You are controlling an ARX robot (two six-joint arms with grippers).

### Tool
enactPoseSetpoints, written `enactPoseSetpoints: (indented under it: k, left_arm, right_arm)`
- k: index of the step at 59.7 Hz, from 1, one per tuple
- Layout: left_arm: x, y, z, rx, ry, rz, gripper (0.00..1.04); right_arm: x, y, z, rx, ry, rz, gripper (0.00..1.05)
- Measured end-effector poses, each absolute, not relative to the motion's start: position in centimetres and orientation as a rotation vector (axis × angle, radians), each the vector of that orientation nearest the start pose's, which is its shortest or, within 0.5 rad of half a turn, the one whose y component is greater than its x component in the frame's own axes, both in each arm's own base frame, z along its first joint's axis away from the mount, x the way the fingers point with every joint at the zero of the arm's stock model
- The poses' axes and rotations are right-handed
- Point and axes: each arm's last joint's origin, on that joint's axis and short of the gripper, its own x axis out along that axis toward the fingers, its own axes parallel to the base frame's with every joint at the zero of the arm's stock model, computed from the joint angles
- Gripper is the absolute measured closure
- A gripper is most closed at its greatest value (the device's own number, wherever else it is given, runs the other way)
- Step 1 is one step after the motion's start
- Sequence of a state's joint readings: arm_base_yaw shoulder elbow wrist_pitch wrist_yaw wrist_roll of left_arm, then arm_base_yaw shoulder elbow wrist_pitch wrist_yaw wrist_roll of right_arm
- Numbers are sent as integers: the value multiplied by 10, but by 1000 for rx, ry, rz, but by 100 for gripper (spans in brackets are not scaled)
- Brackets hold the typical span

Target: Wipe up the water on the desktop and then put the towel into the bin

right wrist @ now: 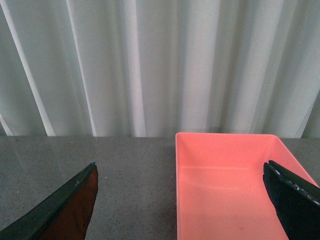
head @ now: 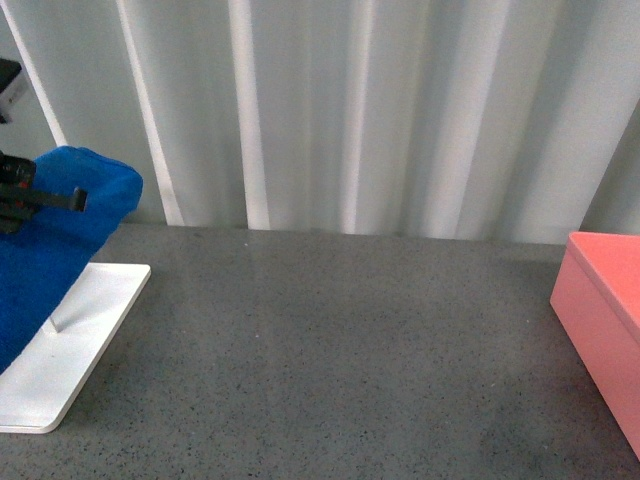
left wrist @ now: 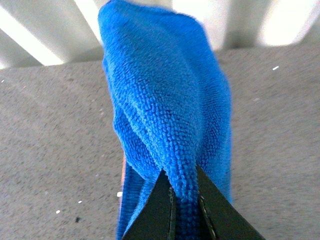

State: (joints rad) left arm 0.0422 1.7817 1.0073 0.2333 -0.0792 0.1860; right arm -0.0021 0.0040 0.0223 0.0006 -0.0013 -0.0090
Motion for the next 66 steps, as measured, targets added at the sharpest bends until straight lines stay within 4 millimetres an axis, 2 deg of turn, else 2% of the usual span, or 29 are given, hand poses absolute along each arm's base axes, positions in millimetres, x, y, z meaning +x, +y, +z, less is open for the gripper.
enactPoseSetpoints:
  k: [11,16,23,31,36,43,51,54,55,58,66]
  left_arm:
    - [349,-20,243,26,349,-212,101]
    - [324,-62,268,-88,251,-448,101]
    - [313,-106,272,-182,222,-596,101]
    - [310,-153,264,-242,248,-697,101]
    - [310,-171,258,-276,268,-734,101]
    - [306,-184,254,-300,285,-733,101]
    - [306,-186,255,-306,284,-735,101]
    - [306,-186,255,-307,284,-733,101]
    - [306,-185,255,-307,283,-727,101]
    - [306,-185,255,-309,283,-727,101]
    - [306,-185,255,-310,284,-728,101]
  right_arm:
    - [97,0,171,-9,-19,-1,7]
    - [97,0,171,-9,-19,-1,7]
    - [97,0,171,-9,-19,-1,7]
    - [97,0,171,-9,-19,-1,7]
    - [97,0,171,-9,-19,-1,7]
    - [97,0,171,-9,-19,-1,7]
    - [97,0,170,-1,-2,14,7]
    - [98,0,170,46,156,97,7]
    - [101,0,169,90,257,148,7]
    - [112,1,168,155,361,253,7]
    - [133,10,173,206,381,513,7]
